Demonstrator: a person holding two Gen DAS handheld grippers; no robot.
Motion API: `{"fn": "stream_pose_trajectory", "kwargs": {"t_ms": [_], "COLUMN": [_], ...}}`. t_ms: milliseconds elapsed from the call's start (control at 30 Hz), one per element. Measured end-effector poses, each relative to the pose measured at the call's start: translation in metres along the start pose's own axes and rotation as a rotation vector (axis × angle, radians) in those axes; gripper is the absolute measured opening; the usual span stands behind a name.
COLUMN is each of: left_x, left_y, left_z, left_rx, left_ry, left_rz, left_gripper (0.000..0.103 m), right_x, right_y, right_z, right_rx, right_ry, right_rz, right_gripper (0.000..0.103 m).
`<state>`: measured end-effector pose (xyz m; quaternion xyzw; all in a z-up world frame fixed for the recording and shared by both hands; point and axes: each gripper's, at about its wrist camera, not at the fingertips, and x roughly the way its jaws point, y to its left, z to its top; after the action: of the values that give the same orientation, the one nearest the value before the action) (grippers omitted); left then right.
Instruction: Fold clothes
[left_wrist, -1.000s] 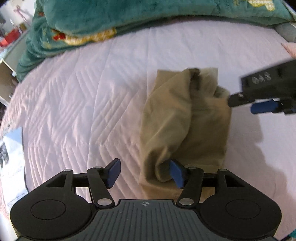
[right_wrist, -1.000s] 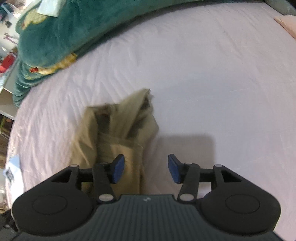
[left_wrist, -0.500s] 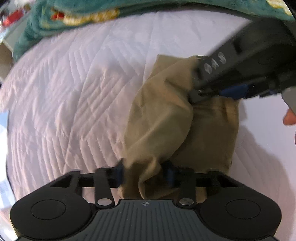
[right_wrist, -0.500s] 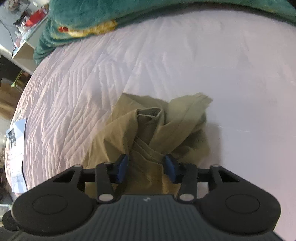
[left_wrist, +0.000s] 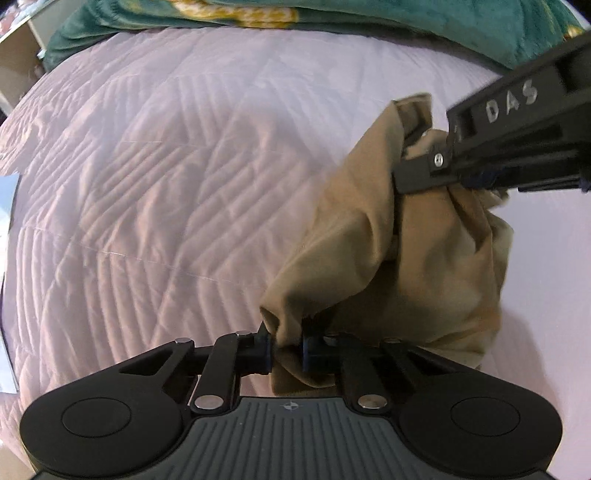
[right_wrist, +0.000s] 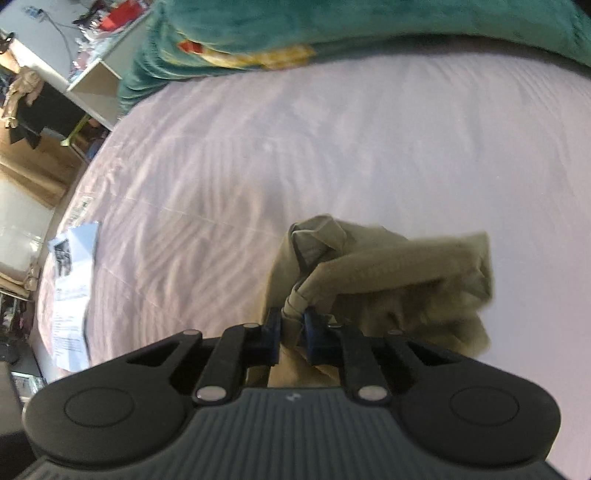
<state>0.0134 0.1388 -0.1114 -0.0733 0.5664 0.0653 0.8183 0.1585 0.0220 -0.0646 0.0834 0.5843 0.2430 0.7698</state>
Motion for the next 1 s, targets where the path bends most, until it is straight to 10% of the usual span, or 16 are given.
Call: {"fn": "stream_pose_trajectory", "kwargs": {"t_ms": [533,667,867,1000], "left_x": [0.012,-0.016,-0.056,-0.041], "left_y": [0.123,0.120,0.068,0.020], "left_z": [0.025,0.034,0.049,0.034], "left_rx": [-0.232,-0.110,0.110,0.323], "left_ry": [0.009,-0.072,-0.178,-0.192], "left_rz": [0.075,0.248,0.125,0.181], "left_gripper": [0.038,0.036,0.046,0.060], "right_x": [0.050,0.012,-0.022,-0.003], "right_y": [0.063,0.053,0.010,-0.016], "right_z": [0.056,0.053,0.007,-0.055], "right_rx": [0.046,0.034,0.114,0.225], "right_ry": [0.020,-0.052,-0.057,0.054], "right_rz": [0.121,0.122,-0.034,-0.075], "right_gripper": [0.027,0.041,0.057,0.058]}}
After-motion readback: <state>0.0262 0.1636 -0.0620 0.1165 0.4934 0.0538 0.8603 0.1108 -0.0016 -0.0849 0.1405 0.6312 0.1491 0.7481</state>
